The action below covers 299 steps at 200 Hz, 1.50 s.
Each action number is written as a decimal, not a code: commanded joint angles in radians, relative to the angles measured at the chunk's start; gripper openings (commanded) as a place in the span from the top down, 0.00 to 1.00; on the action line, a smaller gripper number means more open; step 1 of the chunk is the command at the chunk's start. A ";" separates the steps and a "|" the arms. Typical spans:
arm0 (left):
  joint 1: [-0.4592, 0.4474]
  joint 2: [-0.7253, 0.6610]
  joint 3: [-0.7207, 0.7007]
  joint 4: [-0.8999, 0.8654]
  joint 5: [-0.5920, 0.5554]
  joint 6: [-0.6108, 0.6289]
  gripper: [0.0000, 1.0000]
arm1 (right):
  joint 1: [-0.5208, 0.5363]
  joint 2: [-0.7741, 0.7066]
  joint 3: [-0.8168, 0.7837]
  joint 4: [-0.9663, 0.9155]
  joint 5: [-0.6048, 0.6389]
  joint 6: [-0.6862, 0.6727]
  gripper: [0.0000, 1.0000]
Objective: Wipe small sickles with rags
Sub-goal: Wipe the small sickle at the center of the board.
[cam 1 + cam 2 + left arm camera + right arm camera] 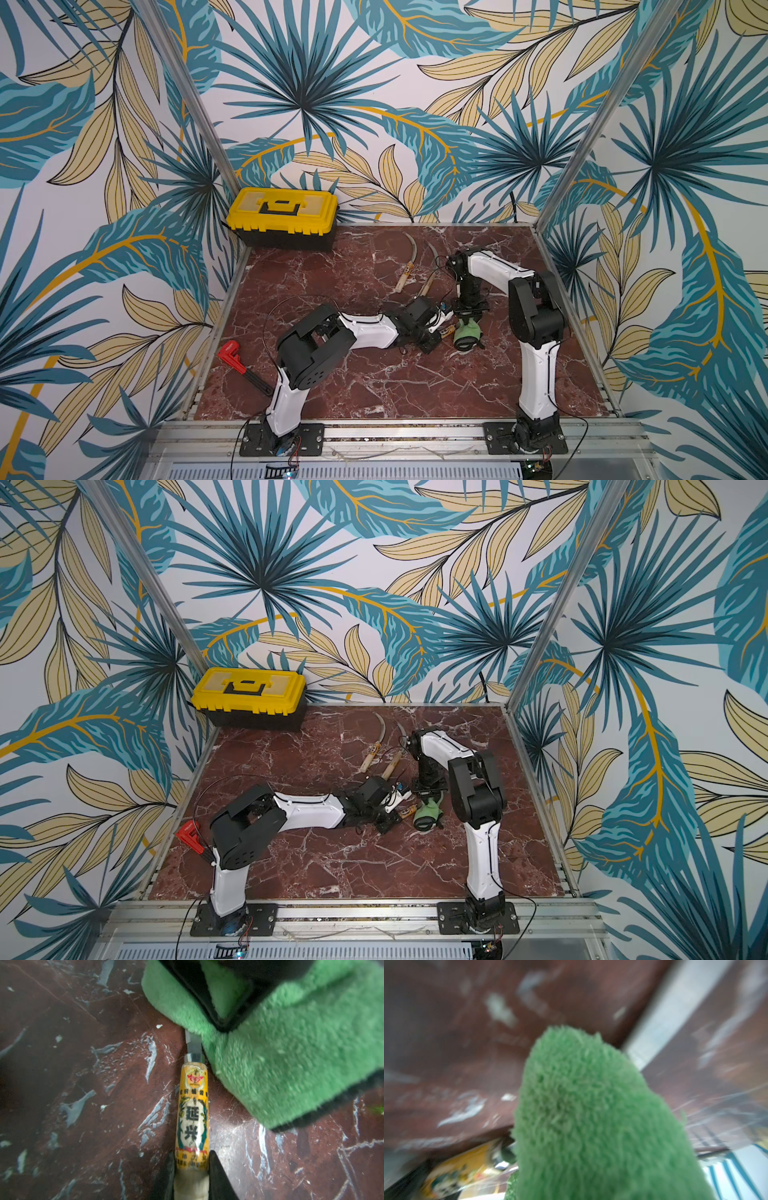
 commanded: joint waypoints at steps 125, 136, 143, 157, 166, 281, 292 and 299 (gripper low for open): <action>-0.014 -0.034 -0.054 0.007 -0.004 -0.047 1.00 | -0.176 0.303 0.518 -0.105 0.053 -0.007 0.90; -0.013 -0.032 -0.051 0.006 -0.010 -0.047 1.00 | -0.166 0.304 0.478 -0.090 0.048 -0.002 0.90; -0.012 -0.030 -0.048 0.006 -0.014 -0.048 1.00 | -0.157 0.293 0.439 -0.078 0.054 0.002 0.90; -0.012 -0.029 -0.045 0.007 -0.017 -0.050 1.00 | -0.141 0.253 0.348 -0.050 0.060 0.012 0.91; -0.012 -0.028 -0.042 0.007 -0.020 -0.051 1.00 | -0.135 0.222 0.286 -0.026 0.059 0.021 0.90; -0.012 -0.028 -0.037 0.010 -0.027 -0.064 1.00 | -0.021 -0.123 -0.205 0.281 -0.149 0.192 0.90; -0.012 -0.039 -0.045 0.010 -0.027 -0.064 1.00 | -0.027 -0.143 -0.184 0.289 -0.153 0.206 0.90; -0.012 -0.046 -0.051 0.010 -0.028 -0.062 1.00 | -0.031 -0.157 -0.165 0.290 -0.152 0.214 0.90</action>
